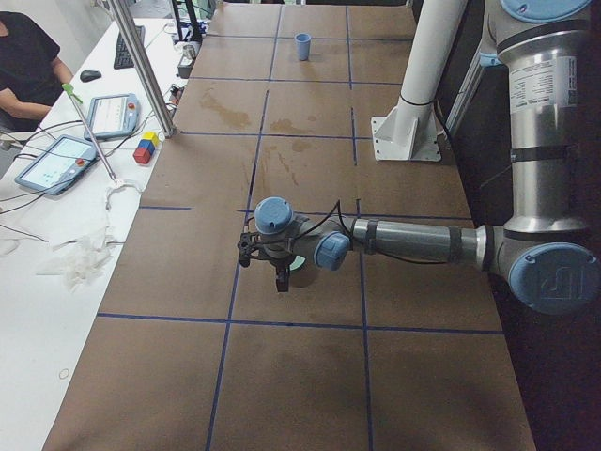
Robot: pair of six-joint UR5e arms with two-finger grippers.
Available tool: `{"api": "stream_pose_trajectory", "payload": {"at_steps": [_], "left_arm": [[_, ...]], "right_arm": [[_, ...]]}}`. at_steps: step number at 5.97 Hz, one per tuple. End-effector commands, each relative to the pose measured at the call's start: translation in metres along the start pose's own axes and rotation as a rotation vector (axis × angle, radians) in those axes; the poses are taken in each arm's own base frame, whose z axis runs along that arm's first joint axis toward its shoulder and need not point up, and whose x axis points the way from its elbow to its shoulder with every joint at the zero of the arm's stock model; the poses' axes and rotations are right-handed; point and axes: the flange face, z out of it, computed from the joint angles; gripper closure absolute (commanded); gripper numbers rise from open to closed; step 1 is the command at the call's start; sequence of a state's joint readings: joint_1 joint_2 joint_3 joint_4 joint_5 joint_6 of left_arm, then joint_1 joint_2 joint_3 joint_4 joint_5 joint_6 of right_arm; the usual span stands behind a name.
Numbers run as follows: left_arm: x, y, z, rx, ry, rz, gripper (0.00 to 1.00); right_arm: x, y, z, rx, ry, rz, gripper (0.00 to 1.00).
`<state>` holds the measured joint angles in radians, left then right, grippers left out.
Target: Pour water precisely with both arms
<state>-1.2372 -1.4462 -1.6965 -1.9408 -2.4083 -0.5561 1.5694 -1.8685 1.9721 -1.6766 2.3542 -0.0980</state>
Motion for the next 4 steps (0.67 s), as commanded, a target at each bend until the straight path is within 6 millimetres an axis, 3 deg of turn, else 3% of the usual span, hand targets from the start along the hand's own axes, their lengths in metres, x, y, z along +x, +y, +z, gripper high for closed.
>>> {"api": "stream_pose_trajectory", "payload": {"at_steps": [1,2,4], "left_arm": [[0.028,-0.001,0.045,0.034,-0.075,0.014,0.00],[0.035,-0.008,0.058,0.023,-0.076,0.016,0.00],[0.036,-0.003,0.079,-0.014,-0.086,0.029,0.00]], "right_arm": [[-0.003,-0.001,-0.001,0.003,0.000,-0.009,0.00],[-0.005,-0.005,-0.004,0.009,-0.001,-0.015,0.00],[-0.016,-0.009,-0.009,0.020,-0.020,-0.048,0.00]]}}
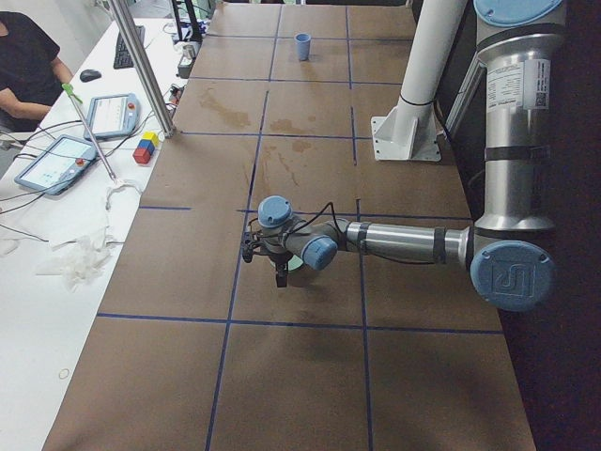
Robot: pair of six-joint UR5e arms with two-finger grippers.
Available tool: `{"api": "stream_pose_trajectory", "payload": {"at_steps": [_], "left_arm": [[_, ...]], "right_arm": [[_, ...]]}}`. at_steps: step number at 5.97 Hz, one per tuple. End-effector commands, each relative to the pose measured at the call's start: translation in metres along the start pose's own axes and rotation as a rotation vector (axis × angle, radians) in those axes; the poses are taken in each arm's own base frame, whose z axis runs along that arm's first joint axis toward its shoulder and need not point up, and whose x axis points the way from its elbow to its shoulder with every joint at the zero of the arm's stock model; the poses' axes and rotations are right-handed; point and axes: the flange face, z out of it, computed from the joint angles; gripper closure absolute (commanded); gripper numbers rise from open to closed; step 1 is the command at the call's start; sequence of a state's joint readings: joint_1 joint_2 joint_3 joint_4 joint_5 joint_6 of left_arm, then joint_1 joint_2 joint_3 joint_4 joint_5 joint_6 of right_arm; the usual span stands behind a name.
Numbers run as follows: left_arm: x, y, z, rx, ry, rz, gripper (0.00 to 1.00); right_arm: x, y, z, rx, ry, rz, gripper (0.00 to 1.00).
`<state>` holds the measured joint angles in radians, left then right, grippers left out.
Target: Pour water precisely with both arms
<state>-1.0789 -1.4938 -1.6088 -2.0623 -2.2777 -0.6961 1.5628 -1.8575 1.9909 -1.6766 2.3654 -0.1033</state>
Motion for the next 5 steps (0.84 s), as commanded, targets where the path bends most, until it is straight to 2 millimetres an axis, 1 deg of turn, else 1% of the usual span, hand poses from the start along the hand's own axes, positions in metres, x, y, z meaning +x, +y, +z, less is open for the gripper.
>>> {"api": "stream_pose_trajectory", "payload": {"at_steps": [1,2,3,4,5], "left_arm": [[-0.003,0.004,0.021,-0.017,-0.003,0.022,0.03],[-0.012,0.000,0.033,-0.007,0.005,0.031,0.27],[-0.013,0.000,0.034,-0.007,0.012,0.034,0.56],[-0.011,-0.001,0.033,-0.007,0.016,0.034,0.92],[0.005,-0.010,0.027,0.009,0.032,0.042,1.00]], "right_arm": [[-0.009,-0.006,-0.003,0.007,-0.012,-0.028,0.00],[-0.011,-0.008,-0.005,0.012,-0.011,-0.042,0.00],[-0.013,-0.008,-0.007,0.016,-0.011,-0.041,0.00],[-0.016,-0.009,-0.010,0.024,-0.010,-0.048,0.00],[-0.020,-0.009,-0.014,0.031,-0.008,-0.046,0.00]]}}
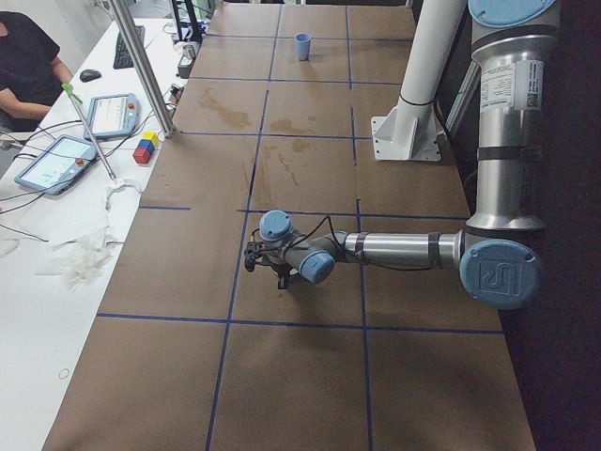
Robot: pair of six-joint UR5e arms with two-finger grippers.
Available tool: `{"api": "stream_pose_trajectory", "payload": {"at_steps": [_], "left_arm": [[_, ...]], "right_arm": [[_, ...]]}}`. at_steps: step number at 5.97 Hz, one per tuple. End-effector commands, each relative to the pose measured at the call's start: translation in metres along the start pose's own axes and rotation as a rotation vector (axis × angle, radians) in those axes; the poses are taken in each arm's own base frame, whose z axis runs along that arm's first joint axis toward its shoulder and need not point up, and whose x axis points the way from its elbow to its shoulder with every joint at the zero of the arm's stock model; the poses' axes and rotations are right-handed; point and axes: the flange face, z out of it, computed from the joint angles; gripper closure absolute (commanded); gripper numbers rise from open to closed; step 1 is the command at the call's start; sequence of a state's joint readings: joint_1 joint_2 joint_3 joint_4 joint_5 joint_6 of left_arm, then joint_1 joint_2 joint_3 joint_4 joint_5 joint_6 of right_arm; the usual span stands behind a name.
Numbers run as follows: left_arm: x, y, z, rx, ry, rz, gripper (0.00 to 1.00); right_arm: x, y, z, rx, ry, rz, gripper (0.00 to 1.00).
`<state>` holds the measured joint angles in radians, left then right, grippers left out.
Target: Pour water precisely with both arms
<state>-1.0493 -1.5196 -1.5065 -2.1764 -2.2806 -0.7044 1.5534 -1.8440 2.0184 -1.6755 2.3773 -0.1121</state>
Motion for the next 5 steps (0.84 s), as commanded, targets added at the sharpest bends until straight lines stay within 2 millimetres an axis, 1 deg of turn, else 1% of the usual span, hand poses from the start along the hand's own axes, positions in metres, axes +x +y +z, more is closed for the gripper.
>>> {"api": "stream_pose_trajectory", "payload": {"at_steps": [1,2,3,4,5], "left_arm": [[0.035,-0.018,-0.015,0.023,0.054,-0.006,1.00],[0.071,-0.026,-0.034,0.017,0.127,-0.032,1.00],[0.118,-0.031,-0.048,0.029,0.171,-0.034,1.00],[0.191,-0.024,-0.039,-0.005,0.215,-0.035,1.00],[0.263,-0.023,-0.041,-0.027,0.270,-0.031,1.00]], "right_arm": [[-0.003,0.000,-0.003,0.006,0.000,0.005,0.00],[-0.003,0.000,-0.003,0.006,0.000,0.014,0.00],[-0.003,0.000,-0.003,0.006,0.000,0.017,0.00],[-0.003,0.000,-0.003,0.006,0.000,0.016,0.00],[-0.004,-0.001,-0.004,0.008,0.000,0.012,0.00]]}}
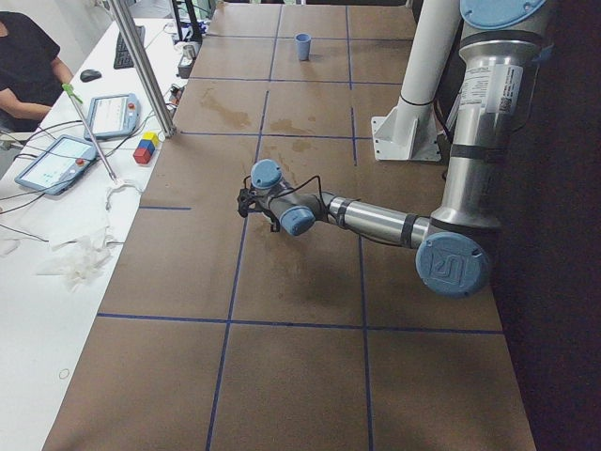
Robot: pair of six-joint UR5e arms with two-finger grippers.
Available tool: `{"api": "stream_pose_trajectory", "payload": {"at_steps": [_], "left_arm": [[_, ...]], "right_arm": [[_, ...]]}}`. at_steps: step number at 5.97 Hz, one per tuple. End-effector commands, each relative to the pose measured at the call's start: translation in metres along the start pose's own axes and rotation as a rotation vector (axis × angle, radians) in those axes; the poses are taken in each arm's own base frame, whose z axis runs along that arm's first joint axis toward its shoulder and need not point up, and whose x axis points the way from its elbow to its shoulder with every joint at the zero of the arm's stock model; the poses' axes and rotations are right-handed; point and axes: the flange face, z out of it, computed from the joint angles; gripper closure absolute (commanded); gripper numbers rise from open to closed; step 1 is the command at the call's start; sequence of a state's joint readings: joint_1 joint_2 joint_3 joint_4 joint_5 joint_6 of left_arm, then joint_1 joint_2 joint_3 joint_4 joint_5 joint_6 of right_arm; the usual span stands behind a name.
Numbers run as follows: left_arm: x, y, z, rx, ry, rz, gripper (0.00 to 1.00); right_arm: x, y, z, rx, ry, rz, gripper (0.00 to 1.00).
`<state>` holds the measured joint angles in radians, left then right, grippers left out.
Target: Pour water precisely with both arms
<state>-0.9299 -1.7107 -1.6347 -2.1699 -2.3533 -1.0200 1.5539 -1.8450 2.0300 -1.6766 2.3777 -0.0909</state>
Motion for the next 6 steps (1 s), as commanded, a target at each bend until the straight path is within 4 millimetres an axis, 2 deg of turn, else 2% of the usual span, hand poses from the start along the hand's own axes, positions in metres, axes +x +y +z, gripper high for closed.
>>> {"api": "stream_pose_trajectory", "payload": {"at_steps": [1,3,4,5,6], "left_arm": [[0.128,0.020,0.032,-0.066,0.089,-0.002,1.00],[0.246,0.067,0.094,-0.041,0.075,0.042,1.00],[0.305,0.078,0.112,-0.004,0.044,0.064,1.00],[0.336,0.082,0.130,0.017,0.030,0.079,1.00],[0.350,0.079,0.137,0.017,0.028,0.083,1.00]], "right_arm": [[0.000,0.000,0.000,0.000,0.000,0.000,0.00],[-0.003,-0.001,-0.001,0.004,-0.007,-0.013,0.00],[-0.002,-0.001,-0.002,0.004,-0.007,-0.009,0.00],[-0.003,-0.001,-0.001,0.004,-0.012,-0.009,0.00],[-0.005,-0.002,-0.003,0.008,-0.012,-0.013,0.00]]}}
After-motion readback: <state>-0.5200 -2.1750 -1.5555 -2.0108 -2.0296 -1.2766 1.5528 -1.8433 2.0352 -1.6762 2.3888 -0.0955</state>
